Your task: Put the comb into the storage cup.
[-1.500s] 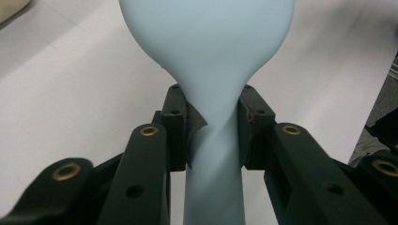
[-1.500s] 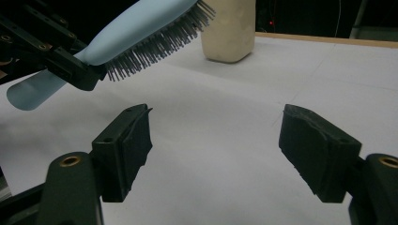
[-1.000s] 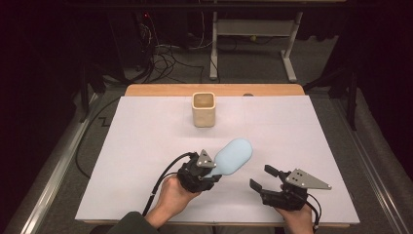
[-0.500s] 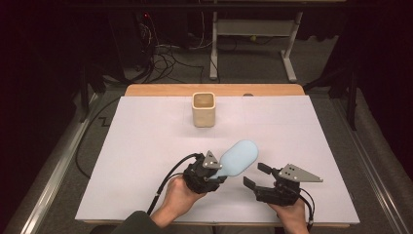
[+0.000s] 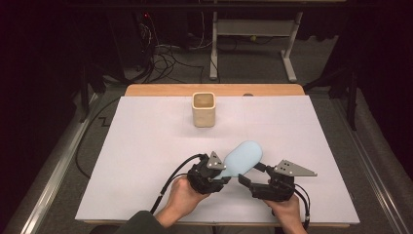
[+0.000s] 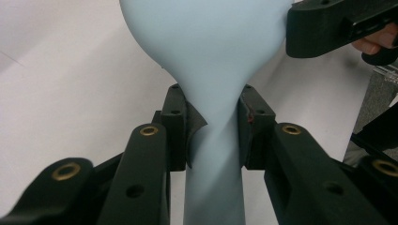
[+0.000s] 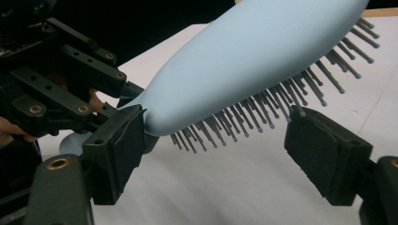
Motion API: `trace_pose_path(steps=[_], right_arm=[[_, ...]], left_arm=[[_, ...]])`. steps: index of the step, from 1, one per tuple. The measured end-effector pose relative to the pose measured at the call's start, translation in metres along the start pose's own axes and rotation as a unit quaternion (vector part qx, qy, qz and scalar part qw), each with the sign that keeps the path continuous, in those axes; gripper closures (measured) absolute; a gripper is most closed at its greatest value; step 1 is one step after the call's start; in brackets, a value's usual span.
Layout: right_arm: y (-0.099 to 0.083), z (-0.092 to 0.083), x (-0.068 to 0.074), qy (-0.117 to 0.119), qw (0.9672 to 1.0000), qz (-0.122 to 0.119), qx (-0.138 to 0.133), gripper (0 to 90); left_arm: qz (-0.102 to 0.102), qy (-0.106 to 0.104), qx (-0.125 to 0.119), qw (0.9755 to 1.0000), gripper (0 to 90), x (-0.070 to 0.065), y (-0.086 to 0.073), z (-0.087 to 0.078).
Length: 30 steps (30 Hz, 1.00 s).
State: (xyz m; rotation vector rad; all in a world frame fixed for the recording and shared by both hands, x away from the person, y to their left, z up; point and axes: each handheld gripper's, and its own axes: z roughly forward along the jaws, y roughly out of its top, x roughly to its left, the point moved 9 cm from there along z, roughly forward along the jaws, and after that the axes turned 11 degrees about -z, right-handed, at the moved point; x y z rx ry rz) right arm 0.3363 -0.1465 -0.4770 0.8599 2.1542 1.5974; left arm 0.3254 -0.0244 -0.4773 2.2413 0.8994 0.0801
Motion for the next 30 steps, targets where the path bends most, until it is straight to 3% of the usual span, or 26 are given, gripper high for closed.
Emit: trace_pose_path(steps=[12,30], right_arm=[[0.006,0.009,0.0,0.009,0.9997,0.02,-0.008,18.8],[0.013,0.025,0.0,0.009,0.9996,0.026,-0.009,16.1]], left_arm=[[0.003,0.0,-0.002,1.0,69.0,-0.003,0.002,0.002],[0.006,0.001,-0.009,0.9999,69.1,-0.006,0.005,0.005]])
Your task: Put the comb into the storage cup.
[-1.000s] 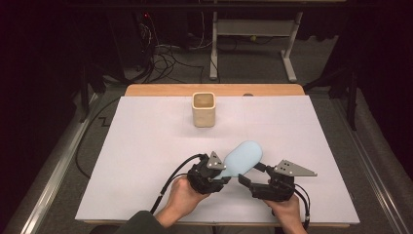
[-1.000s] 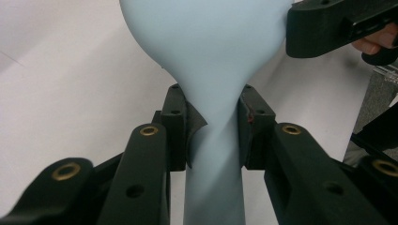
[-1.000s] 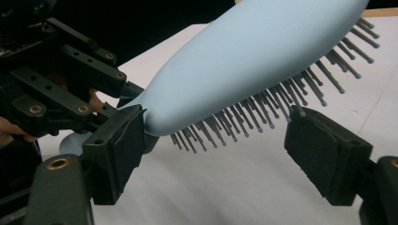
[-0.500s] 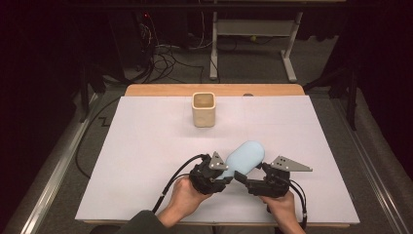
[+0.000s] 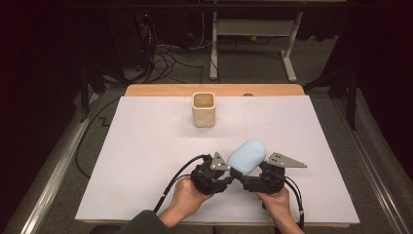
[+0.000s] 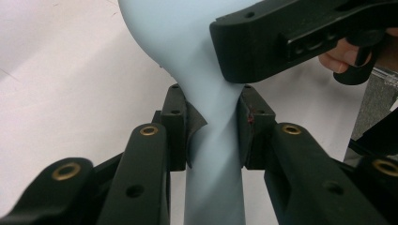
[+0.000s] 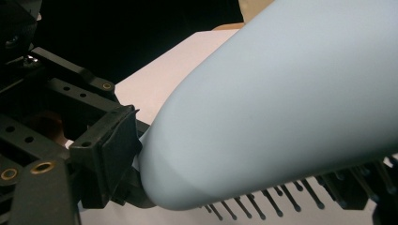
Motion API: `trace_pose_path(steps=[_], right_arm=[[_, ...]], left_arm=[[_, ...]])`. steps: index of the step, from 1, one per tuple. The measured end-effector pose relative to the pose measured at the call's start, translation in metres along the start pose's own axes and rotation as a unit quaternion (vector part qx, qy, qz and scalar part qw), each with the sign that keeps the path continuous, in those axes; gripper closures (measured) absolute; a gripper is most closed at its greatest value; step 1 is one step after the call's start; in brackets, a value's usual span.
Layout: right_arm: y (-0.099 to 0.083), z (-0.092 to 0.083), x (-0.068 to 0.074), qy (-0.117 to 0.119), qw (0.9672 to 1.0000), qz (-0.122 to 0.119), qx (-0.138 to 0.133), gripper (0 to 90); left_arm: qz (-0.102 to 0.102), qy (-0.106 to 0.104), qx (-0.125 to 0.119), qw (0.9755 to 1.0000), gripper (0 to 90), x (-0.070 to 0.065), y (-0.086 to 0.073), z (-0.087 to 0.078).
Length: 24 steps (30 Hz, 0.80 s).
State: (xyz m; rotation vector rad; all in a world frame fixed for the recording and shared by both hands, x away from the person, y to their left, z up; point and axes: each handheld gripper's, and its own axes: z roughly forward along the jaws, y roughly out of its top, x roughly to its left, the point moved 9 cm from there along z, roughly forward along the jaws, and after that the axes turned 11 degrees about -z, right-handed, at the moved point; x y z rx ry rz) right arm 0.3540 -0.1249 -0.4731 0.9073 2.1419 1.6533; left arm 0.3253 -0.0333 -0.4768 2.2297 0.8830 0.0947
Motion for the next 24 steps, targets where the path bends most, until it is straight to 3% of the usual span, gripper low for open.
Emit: trace_pose_path(steps=[4,9,15,24], right_arm=[[0.002,0.003,-0.001,0.0,0.9999,0.007,0.009,18.2],[0.009,0.006,0.002,0.0,0.9998,-0.004,0.022,23.7],[0.023,0.008,0.005,0.01,0.9998,0.007,0.017,33.2],[0.04,0.009,0.015,0.035,0.999,-0.012,0.026,47.4]], left_arm=[[-0.001,0.003,0.002,1.0,69.1,0.002,0.0,0.001],[0.0,0.006,0.001,1.0,69.1,0.006,0.001,-0.002],[-0.003,0.013,-0.005,0.9999,69.2,0.012,0.003,-0.01],[-0.004,0.019,-0.005,0.9998,69.1,0.016,0.004,-0.013]])
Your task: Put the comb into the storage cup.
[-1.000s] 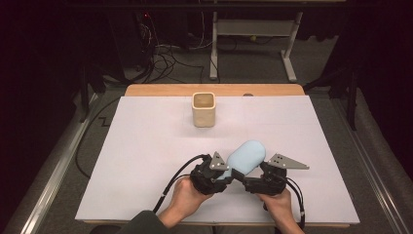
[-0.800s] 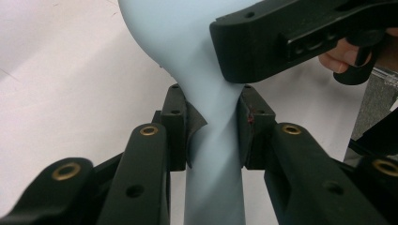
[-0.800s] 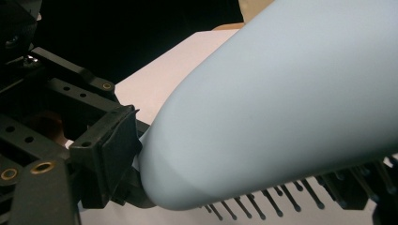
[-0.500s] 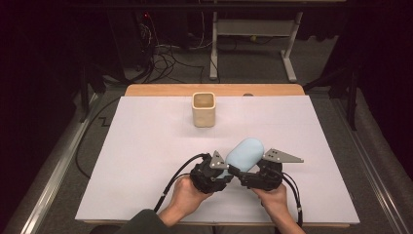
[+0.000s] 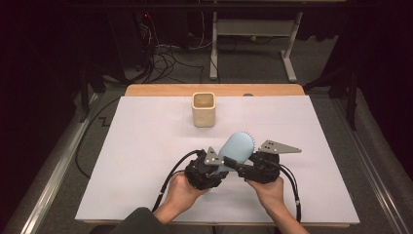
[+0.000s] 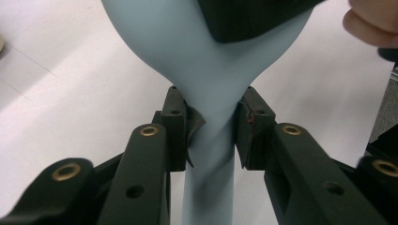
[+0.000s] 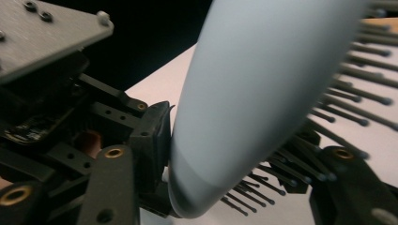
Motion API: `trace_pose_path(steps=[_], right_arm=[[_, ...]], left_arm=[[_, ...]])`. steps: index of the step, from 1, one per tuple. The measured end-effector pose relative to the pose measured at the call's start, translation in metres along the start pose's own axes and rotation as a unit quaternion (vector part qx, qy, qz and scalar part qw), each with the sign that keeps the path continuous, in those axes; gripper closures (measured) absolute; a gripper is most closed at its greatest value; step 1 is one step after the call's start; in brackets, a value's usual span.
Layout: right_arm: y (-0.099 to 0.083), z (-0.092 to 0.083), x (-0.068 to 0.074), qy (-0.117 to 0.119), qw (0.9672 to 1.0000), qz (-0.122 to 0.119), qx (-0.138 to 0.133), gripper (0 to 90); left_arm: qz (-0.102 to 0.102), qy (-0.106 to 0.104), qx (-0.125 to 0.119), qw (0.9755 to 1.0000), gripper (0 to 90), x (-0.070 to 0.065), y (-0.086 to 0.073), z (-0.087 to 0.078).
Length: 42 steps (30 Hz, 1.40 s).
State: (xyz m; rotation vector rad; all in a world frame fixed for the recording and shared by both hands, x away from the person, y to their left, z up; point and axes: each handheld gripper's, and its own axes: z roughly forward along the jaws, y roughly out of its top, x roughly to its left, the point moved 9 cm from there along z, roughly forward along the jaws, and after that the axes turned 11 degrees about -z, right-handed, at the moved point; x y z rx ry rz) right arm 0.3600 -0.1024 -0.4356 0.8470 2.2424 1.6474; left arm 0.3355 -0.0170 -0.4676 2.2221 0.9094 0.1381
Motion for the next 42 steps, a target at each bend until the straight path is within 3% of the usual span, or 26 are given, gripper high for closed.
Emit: trace_pose_path(steps=[7,17,22,28,34,38,42], right_arm=[[0.011,0.002,0.006,0.022,0.9997,-0.01,0.006,52.4],[0.022,0.012,0.011,0.03,0.999,-0.024,0.024,54.3],[0.022,0.016,0.013,0.029,0.9975,-0.044,0.046,54.5],[0.023,0.017,0.011,0.028,0.9969,-0.045,0.057,54.4],[0.028,0.014,0.007,0.025,0.9969,-0.044,0.06,54.3],[0.029,0.013,0.006,0.026,0.9965,-0.047,0.064,54.2],[0.029,0.012,0.004,0.023,0.9964,-0.047,0.067,54.2]], left_arm=[[-0.003,0.0,-0.014,0.9999,69.0,0.003,0.003,-0.006],[-0.021,-0.012,-0.029,0.9993,67.4,0.012,0.002,-0.013],[-0.032,-0.026,-0.04,0.9984,59.5,0.011,0.001,-0.017],[-0.03,-0.028,-0.048,0.998,48.5,0.014,-0.003,-0.022],[-0.048,-0.036,-0.061,0.9964,40.5,0.022,-0.008,-0.029],[-0.049,-0.022,-0.083,0.9951,38.0,0.029,-0.012,-0.033],[-0.054,-0.021,-0.094,0.9939,37.1,0.038,-0.017,-0.039]])
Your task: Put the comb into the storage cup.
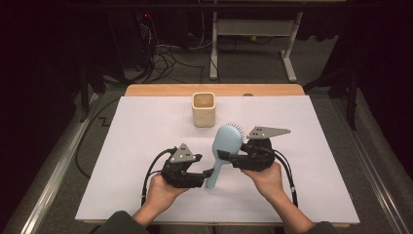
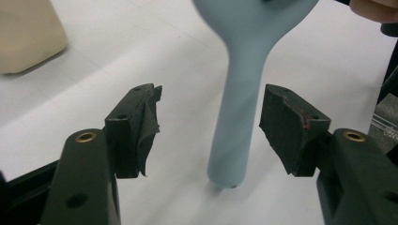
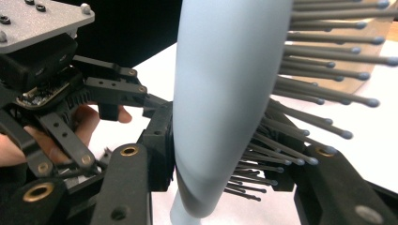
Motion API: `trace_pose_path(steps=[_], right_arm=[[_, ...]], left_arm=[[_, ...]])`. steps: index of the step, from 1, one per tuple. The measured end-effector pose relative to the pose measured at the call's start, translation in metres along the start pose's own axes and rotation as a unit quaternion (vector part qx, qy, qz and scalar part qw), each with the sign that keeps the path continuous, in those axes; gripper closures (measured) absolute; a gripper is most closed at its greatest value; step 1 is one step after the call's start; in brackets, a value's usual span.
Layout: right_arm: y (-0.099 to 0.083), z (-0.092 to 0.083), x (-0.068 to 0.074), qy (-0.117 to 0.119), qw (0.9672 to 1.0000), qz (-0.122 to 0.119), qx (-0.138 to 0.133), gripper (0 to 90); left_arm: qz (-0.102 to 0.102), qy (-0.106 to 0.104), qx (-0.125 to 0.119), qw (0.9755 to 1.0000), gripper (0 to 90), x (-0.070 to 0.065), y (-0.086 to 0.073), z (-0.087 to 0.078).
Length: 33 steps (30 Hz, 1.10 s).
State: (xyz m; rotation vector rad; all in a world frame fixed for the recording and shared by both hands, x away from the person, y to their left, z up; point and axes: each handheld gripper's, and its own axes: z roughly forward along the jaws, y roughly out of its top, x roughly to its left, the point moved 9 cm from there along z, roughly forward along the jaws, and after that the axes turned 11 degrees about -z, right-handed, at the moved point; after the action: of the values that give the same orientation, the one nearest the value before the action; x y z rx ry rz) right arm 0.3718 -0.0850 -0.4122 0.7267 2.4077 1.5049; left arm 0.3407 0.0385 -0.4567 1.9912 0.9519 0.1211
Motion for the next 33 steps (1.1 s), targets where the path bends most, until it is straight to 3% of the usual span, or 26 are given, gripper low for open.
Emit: trace_pose_path(steps=[13,19,22,33], right_arm=[[0.002,-0.011,-0.008,-0.013,0.9999,0.004,0.002,54.2],[0.003,-0.015,-0.014,-0.018,0.9998,0.007,0.001,54.2],[0.003,-0.018,-0.015,-0.021,0.9997,0.007,0.002,54.2],[0.004,-0.032,-0.024,-0.037,0.9993,0.008,0.005,54.1]], left_arm=[[-0.034,0.013,-0.042,0.9985,36.1,0.031,-0.009,-0.028],[-0.034,0.031,-0.048,0.9978,34.8,0.044,-0.019,-0.037],[-0.046,0.064,-0.057,0.9952,34.7,0.052,-0.023,-0.039],[-0.04,0.089,-0.07,0.9927,33.2,0.067,-0.035,-0.05]])
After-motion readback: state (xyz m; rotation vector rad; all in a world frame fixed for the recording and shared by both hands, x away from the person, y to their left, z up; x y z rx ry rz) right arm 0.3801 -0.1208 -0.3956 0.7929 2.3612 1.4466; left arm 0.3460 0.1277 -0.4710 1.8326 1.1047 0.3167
